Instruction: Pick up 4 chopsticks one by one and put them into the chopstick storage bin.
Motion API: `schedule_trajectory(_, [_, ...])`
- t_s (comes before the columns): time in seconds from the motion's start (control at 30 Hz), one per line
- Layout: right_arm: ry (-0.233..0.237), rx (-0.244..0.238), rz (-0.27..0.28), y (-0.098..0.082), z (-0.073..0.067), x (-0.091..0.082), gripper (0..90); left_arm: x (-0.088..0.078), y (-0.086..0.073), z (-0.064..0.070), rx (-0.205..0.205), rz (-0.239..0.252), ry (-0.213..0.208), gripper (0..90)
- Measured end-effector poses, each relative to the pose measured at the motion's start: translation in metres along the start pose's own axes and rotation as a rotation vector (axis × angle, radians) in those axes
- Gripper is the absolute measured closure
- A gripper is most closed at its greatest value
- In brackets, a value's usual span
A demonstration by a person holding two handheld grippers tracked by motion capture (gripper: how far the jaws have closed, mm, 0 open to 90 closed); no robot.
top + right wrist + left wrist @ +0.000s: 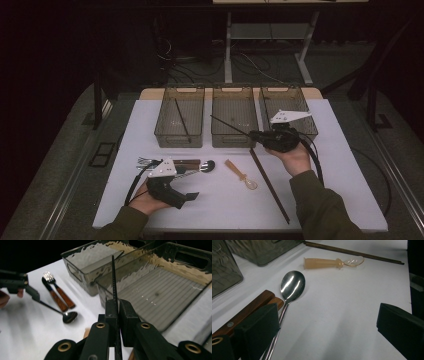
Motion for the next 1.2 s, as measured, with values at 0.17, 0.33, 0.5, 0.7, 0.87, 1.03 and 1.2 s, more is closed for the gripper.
schedule_trajectory(0.17, [-0.007,-0.001,-0.003,0.015,0.003,0.011,85.1,0.0,0.0,0.0,-0.002,0.001,-0.001,3.3])
schedule_trajectory(0.33, [-0.017,-0.001,-0.01,0.027,0.005,0.024,85.1,0.0,0.0,0.0,-0.005,-0.001,0.0,3.3])
schedule_trajectory(0.5, [-0.026,0.011,-0.006,0.037,0.01,0.037,85.1,0.001,0.0,0.0,-0.008,-0.008,-0.003,3.3])
schedule_trajectory(0.7, [-0.04,0.017,-0.011,0.048,0.015,0.054,85.1,0.002,-0.001,0.0,-0.013,-0.013,0.003,3.2])
schedule_trajectory(0.87, [-0.049,0.035,-0.015,0.055,0.018,0.068,85.1,0.002,-0.001,-0.001,-0.016,-0.012,0.005,2.1])
schedule_trajectory(1.03, [-0.053,0.028,-0.027,0.063,0.02,0.083,85.1,0.002,-0.001,-0.003,-0.029,-0.016,0.009,0.0])
schedule_trajectory(1.2, [-0.053,0.031,-0.028,0.074,0.019,0.097,85.1,0.003,-0.001,-0.004,-0.03,-0.012,0.013,0.0])
Point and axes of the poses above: each handheld gripper's, and its own axes: x roughly forward along the jaws, y roughly out of its top, z roughly to its right, the point moved 8 cm from there along x, roughly forward along the jaws, and after that the axes turned 15 degrees about y, right-handed, at the moved point
